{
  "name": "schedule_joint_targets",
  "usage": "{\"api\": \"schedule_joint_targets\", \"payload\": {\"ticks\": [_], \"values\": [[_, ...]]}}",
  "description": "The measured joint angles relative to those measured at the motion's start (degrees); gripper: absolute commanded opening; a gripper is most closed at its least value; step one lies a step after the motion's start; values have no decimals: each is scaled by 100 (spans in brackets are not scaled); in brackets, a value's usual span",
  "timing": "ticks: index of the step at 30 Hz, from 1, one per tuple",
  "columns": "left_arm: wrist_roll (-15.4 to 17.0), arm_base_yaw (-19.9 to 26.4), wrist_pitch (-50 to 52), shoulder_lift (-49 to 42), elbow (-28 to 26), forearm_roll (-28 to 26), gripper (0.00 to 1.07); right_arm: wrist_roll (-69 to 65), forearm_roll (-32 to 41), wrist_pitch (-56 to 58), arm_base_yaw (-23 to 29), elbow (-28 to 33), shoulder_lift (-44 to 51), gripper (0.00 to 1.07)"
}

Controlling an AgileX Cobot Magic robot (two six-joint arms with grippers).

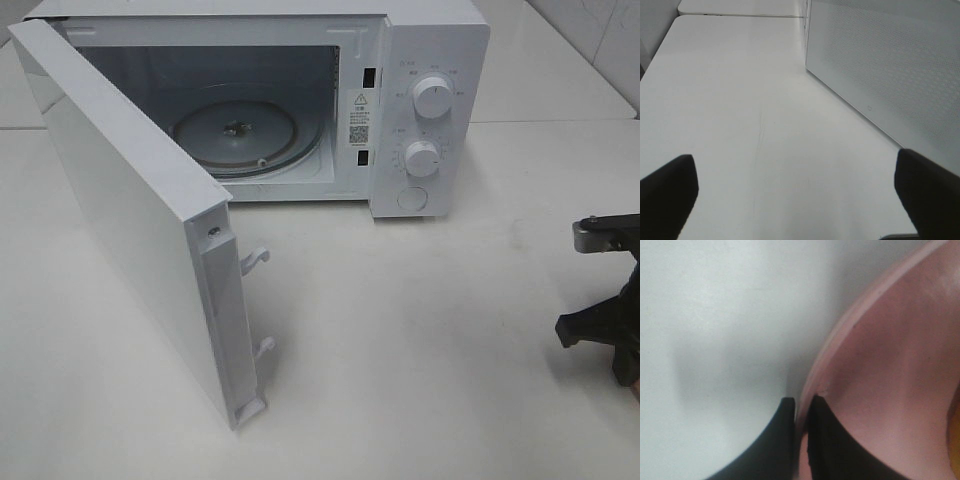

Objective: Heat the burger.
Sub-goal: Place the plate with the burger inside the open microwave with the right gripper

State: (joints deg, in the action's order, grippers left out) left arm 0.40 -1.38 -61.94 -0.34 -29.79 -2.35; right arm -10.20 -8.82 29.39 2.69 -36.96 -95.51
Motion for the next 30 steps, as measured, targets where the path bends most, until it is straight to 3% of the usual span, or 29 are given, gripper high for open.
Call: {"api": "schedule_joint_targets", "payload": {"ticks": [20, 30], "values": [[0, 0, 0, 0, 0, 0, 100, 138, -309, 768, 859, -138, 688, 0], [0, 0, 0, 0, 0, 0, 100, -625, -1312, 1289, 1536, -138, 1008, 0]]}}
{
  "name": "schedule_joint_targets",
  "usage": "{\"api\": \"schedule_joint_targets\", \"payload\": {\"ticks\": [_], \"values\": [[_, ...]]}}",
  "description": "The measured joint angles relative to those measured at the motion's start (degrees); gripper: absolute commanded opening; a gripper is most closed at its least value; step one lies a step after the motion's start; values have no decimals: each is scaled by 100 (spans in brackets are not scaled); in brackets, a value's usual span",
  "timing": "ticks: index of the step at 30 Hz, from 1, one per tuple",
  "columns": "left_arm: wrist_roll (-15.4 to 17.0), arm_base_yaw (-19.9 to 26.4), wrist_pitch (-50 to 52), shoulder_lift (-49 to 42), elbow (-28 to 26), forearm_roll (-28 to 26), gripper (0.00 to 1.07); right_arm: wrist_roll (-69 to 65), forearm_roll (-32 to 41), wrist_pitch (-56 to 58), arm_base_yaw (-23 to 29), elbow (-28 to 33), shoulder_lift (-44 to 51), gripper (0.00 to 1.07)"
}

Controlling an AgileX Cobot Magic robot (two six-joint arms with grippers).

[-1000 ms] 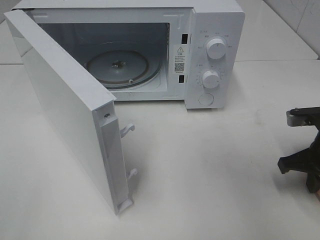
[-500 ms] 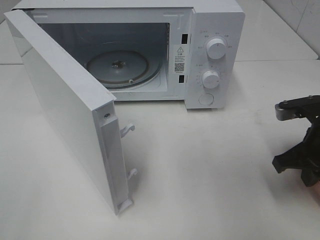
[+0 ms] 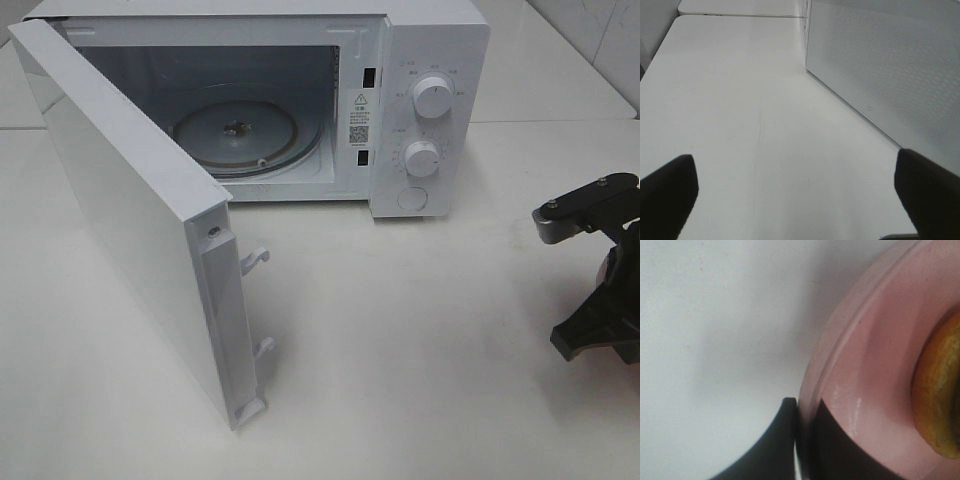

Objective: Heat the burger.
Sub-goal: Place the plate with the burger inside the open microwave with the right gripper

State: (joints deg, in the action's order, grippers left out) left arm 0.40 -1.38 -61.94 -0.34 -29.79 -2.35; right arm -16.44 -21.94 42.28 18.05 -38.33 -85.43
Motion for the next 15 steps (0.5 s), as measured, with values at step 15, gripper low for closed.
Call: {"api": "schedule_joint_targets", "payload": {"ticks": [15], "values": [[0, 0, 0, 0, 0, 0, 100, -779, -751, 705, 625, 0, 201, 0]]}}
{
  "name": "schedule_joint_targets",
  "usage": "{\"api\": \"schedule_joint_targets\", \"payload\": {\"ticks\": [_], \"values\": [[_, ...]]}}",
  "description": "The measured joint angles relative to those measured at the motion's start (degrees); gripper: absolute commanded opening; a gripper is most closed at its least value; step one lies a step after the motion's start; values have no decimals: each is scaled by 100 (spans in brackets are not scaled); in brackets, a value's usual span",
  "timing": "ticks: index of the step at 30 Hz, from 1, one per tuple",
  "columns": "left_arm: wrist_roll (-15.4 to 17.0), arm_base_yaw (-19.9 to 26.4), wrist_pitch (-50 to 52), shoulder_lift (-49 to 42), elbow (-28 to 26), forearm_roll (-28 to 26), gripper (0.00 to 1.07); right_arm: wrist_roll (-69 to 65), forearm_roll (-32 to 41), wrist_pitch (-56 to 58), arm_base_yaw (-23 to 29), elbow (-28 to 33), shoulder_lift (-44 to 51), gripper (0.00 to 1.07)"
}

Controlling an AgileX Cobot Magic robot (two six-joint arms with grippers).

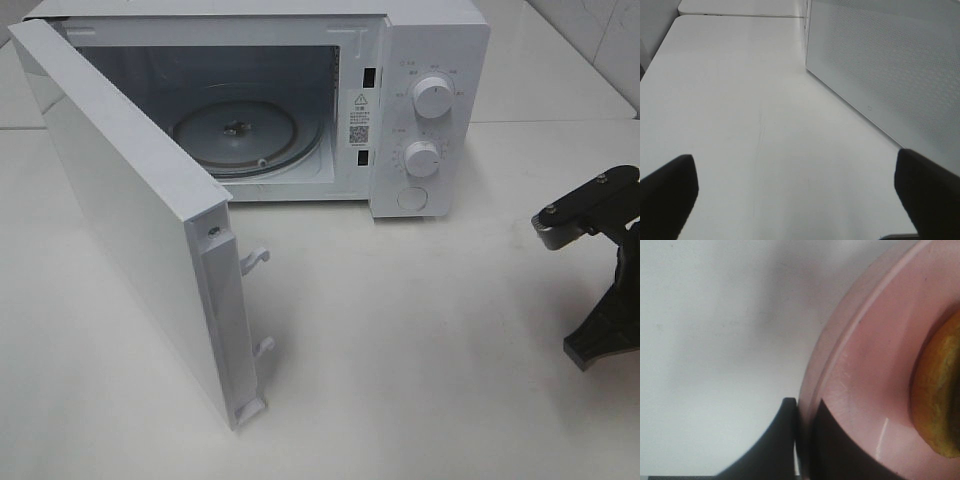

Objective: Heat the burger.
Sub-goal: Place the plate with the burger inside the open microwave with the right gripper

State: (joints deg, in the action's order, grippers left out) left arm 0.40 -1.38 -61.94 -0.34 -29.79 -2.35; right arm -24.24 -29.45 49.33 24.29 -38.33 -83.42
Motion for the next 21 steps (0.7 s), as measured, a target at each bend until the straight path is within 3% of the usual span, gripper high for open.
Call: {"api": "schedule_joint_targets", "payload": {"ticks": [21], "values": [[0, 0, 0, 0, 0, 0, 100, -97, -126, 550, 1266, 74, 11, 0]]}}
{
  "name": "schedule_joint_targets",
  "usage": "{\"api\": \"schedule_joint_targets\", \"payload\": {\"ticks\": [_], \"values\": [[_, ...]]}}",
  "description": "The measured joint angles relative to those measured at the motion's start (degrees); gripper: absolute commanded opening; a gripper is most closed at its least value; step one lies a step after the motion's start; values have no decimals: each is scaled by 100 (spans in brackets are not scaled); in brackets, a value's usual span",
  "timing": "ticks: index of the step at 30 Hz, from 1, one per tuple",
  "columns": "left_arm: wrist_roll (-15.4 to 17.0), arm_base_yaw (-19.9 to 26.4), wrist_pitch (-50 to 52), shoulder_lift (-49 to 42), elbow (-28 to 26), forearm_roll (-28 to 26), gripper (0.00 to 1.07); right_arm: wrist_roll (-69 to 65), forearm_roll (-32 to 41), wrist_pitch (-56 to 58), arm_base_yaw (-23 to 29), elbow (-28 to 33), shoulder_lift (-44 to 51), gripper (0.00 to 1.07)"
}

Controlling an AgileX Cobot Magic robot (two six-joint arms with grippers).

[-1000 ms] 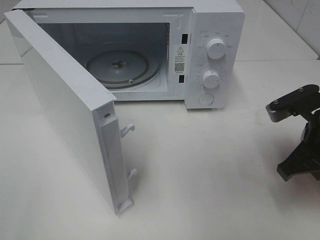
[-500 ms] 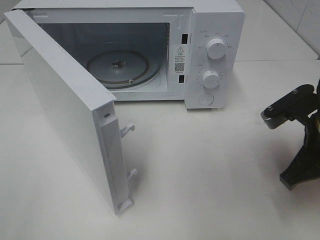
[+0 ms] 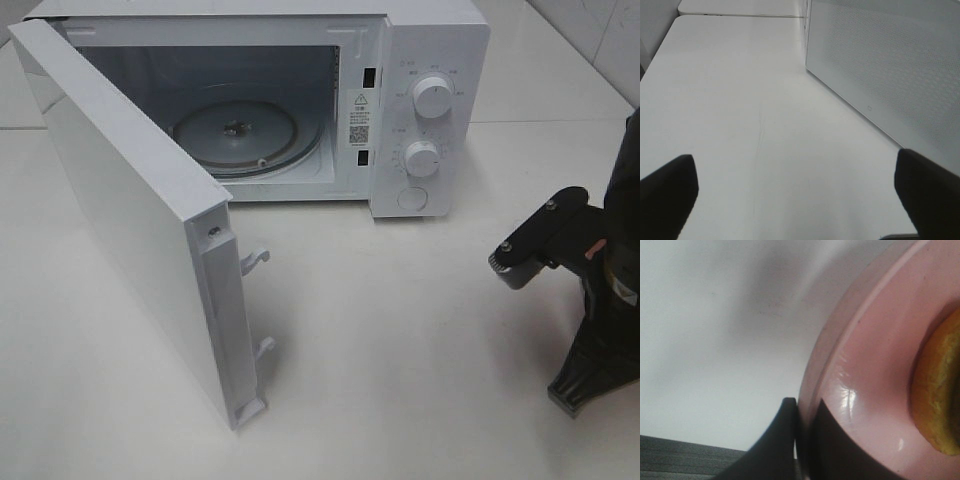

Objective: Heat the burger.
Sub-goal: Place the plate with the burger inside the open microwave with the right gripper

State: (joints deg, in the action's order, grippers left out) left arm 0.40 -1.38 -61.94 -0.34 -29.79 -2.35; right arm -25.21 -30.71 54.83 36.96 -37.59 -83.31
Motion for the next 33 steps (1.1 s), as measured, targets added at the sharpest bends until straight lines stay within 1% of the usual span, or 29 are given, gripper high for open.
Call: {"api": "schedule_joint_targets", "payload": {"ticks": [7, 8, 9, 11, 14, 16, 19, 24, 33], "values": [[0, 0, 0, 0, 0, 0, 100, 6, 29, 6, 321, 315, 332, 0], [0, 0, 0, 0, 0, 0, 100, 6, 23, 6, 430, 413, 533, 0], [0, 0, 0, 0, 0, 0, 100, 6, 23, 6, 430, 413, 533, 0], [0, 0, 0, 0, 0, 0, 100, 6, 17, 40, 527, 539, 819, 0], [0, 0, 0, 0, 0, 0, 100, 6, 17, 74, 544, 607, 991, 0], [0, 0, 0, 0, 0, 0, 100, 6, 17, 172, 556, 722, 1375, 0], [0, 0, 0, 0, 0, 0, 100, 6, 17, 172, 556, 751, 1467, 0], [0, 0, 0, 0, 0, 0, 100, 344, -40, 327, 556, 871, 1965, 0], [0, 0, 0, 0, 0, 0, 100, 945, -155, 275, 556, 865, 2051, 0]]}}
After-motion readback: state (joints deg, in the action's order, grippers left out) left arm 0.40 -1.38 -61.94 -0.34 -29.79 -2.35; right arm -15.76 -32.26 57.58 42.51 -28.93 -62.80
